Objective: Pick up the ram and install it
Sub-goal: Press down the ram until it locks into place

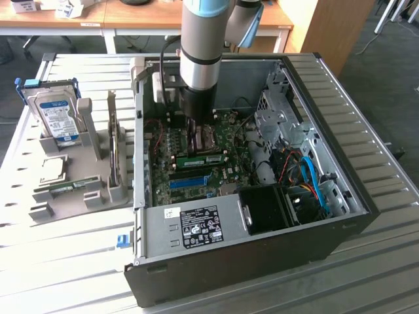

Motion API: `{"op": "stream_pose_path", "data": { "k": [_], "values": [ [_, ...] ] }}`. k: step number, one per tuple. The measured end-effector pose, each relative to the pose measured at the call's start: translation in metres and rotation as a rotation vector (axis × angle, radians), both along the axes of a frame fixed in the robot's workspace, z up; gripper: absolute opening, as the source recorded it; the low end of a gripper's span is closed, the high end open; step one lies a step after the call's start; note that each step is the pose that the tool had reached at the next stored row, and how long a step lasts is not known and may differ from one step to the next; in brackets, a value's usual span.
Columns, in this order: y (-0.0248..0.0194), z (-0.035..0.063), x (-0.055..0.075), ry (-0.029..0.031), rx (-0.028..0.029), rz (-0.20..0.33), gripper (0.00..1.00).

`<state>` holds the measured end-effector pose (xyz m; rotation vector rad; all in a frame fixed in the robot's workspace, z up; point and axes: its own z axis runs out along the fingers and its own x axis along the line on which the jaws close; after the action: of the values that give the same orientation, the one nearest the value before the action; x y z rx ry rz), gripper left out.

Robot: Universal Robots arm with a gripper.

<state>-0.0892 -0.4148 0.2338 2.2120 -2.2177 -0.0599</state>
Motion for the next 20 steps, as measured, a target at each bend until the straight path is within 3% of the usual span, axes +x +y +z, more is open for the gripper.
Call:
{"op": "stream_pose_path", "data": {
  "k": [20],
  "values": [
    [0.0, -0.0017, -0.0024, -0.0004, 0.0, 0.0, 0.11]
  ]
}}
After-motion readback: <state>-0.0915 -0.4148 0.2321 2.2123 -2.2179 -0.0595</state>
